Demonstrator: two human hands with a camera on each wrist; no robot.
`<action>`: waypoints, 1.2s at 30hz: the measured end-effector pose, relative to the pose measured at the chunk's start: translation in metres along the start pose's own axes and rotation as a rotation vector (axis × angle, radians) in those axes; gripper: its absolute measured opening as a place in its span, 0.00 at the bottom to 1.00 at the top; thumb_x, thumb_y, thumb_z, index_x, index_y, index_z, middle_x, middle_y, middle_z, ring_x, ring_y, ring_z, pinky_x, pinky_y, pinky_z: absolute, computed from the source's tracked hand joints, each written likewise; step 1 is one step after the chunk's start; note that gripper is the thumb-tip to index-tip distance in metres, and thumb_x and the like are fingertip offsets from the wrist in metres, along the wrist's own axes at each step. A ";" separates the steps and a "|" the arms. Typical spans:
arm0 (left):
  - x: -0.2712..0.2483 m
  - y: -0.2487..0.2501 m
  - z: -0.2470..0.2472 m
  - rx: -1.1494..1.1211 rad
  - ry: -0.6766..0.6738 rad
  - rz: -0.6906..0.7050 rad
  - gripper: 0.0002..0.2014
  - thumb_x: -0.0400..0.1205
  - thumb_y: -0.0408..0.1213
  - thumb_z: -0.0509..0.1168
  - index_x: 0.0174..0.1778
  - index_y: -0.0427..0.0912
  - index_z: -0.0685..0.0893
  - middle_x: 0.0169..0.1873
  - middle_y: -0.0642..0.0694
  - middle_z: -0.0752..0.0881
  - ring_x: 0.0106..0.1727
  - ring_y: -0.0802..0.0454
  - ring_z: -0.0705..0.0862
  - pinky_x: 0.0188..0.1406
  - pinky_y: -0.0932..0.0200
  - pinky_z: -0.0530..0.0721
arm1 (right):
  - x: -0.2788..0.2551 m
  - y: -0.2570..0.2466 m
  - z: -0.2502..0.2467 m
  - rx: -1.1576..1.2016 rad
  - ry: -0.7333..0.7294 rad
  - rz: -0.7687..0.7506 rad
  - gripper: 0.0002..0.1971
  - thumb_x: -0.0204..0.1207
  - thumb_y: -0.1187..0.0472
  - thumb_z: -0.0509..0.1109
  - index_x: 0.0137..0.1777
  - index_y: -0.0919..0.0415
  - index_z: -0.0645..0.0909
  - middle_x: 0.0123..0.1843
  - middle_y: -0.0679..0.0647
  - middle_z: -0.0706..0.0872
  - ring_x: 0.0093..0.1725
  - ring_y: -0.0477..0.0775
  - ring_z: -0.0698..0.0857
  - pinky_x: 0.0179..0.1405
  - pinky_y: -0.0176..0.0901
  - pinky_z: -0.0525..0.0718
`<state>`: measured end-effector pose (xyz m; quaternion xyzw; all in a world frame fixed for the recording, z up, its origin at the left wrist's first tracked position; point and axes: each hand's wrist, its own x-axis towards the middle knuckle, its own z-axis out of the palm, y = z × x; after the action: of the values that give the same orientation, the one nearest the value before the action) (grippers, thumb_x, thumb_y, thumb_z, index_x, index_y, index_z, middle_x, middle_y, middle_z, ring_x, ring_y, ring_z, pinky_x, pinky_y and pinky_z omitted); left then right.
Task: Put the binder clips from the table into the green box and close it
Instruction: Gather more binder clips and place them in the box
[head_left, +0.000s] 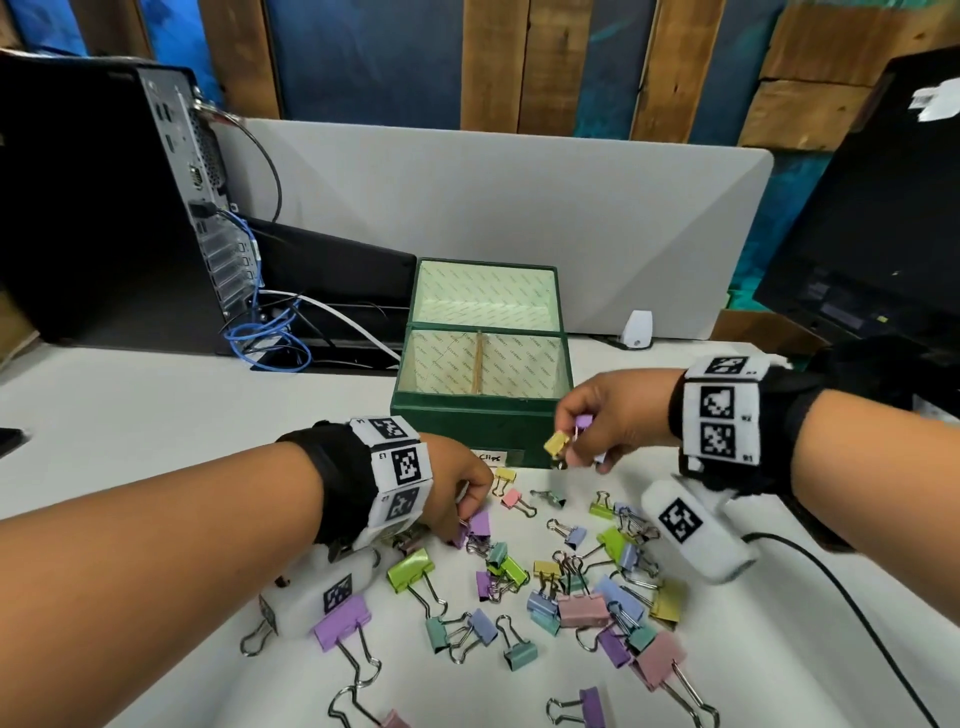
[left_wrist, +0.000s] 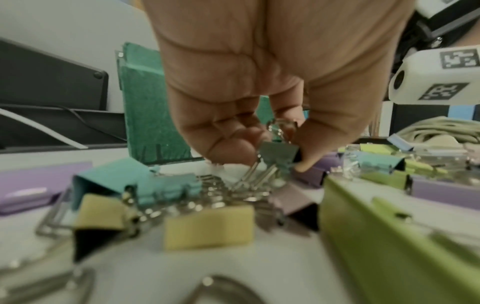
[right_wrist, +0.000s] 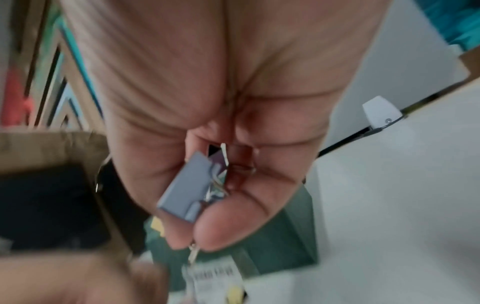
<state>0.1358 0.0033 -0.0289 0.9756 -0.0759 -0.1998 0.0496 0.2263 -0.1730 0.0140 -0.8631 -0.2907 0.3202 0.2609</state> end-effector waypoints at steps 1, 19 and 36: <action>-0.001 -0.001 -0.001 -0.019 -0.003 -0.007 0.12 0.70 0.35 0.72 0.30 0.52 0.74 0.32 0.56 0.77 0.34 0.57 0.73 0.33 0.63 0.73 | -0.001 -0.002 -0.006 0.062 0.033 -0.007 0.09 0.70 0.73 0.73 0.37 0.60 0.80 0.37 0.54 0.87 0.35 0.50 0.83 0.37 0.36 0.87; -0.024 -0.007 -0.020 -0.259 0.181 -0.062 0.11 0.69 0.32 0.72 0.30 0.51 0.77 0.35 0.52 0.85 0.36 0.56 0.81 0.39 0.62 0.84 | 0.052 -0.028 -0.029 0.346 0.339 -0.030 0.13 0.75 0.78 0.63 0.39 0.60 0.81 0.49 0.61 0.83 0.51 0.56 0.83 0.63 0.50 0.83; 0.030 -0.014 -0.086 -1.097 0.491 -0.105 0.14 0.73 0.20 0.66 0.27 0.42 0.76 0.28 0.42 0.81 0.25 0.53 0.80 0.28 0.62 0.82 | -0.014 0.003 -0.014 -0.164 0.238 -0.073 0.10 0.77 0.66 0.65 0.48 0.48 0.81 0.42 0.46 0.84 0.42 0.46 0.84 0.43 0.39 0.86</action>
<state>0.1988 0.0175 0.0370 0.8277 0.1003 0.0191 0.5518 0.2284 -0.1887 0.0268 -0.9023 -0.3138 0.1810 0.2337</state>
